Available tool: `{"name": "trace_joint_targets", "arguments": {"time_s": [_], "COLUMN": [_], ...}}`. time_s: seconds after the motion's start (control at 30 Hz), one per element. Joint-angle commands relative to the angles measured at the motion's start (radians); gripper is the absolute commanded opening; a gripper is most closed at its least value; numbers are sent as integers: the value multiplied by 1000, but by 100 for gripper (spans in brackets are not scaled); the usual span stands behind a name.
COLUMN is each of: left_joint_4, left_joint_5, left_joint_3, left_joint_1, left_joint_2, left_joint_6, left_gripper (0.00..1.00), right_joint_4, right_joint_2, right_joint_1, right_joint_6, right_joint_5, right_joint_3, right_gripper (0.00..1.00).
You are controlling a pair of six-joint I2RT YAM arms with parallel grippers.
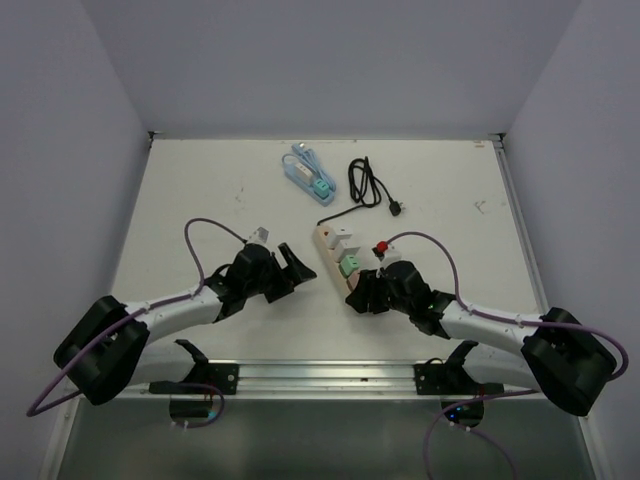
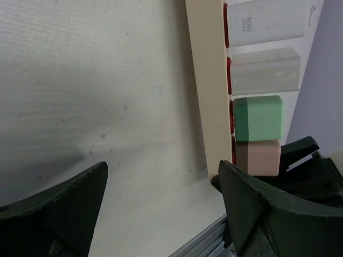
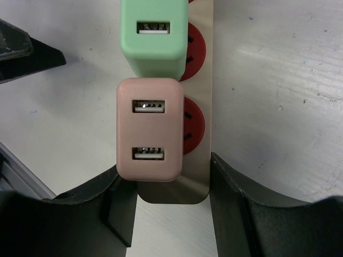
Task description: Pull the plug off the socket
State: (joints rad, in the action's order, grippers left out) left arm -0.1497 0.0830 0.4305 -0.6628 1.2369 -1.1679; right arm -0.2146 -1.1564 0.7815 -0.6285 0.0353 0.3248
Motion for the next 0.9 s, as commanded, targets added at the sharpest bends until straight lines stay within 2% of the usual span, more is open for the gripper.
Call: {"name": "trace_joint_targets", "arguments": {"time_s": [0.0,0.2,0.4,0.67,0.87], "left_joint_4": [-119,-94,-162,-200,-243], "left_joint_5": [-71,-161,-154,-95,-54], "left_joint_3": [51,142,186,321,347], "left_joint_1": [-4,8,68,89,91], "left_joint_2": [22,97,225,424,510], "left_joint_6": [-27,-50,-131,-138,-134], "left_gripper": [87,87,86,84,83], "right_joint_4": [-115,-109,-126,-140,-154], "right_joint_2": [21,41,47,47,31], "right_joint_1": [18,21,21,22,24], "right_joint_6": [-10,1,1,12,16], "right_joint_5": [28,55,83,109,117], "right_joint_3": [26,-3,-32,-40,-41], "right_gripper": [0,0,0,0,0]}}
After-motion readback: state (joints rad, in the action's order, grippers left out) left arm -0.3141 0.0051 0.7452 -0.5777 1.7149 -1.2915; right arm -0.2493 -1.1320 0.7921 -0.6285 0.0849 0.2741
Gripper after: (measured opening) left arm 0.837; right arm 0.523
